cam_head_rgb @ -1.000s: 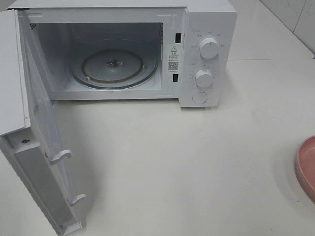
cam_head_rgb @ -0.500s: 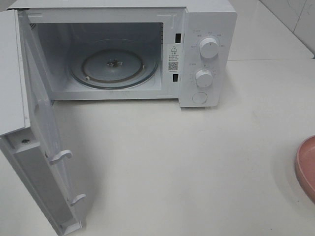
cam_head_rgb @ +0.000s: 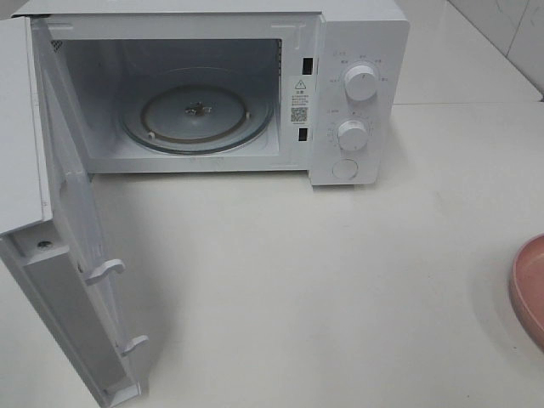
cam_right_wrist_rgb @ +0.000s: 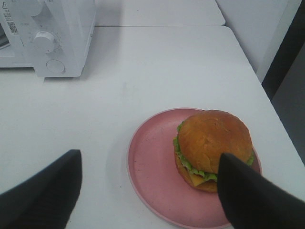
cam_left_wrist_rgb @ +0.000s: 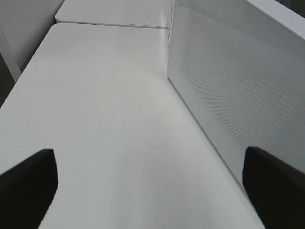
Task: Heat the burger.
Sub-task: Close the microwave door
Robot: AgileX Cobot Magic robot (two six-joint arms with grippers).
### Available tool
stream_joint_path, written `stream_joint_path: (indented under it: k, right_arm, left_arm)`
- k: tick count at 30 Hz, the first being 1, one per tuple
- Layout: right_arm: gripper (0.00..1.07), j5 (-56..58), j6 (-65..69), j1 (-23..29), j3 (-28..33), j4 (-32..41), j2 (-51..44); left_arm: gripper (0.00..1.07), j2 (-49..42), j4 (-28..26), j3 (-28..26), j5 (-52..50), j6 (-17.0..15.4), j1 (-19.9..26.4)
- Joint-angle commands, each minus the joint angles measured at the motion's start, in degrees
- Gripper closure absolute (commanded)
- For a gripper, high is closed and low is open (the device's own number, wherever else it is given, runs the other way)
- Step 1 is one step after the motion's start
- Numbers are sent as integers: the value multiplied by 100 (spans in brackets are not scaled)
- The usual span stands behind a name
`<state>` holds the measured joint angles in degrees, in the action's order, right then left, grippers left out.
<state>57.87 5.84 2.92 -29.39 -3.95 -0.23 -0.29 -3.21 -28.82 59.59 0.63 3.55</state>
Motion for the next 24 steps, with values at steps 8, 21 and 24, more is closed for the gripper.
stream_joint_path:
  k: [8, 21, 24]
  right_arm:
    - [31, -80, -46, -29, 11, 0, -138]
    - [31, -80, -46, -29, 11, 0, -138]
    - [31, -80, -46, -29, 11, 0, -138]
  left_arm:
    - [9, -103, -29, 11, -46, -23, 11]
    - [58, 693, 0, -178, -613, -23, 11]
    - [79, 991, 11, -172, -877, -23, 11]
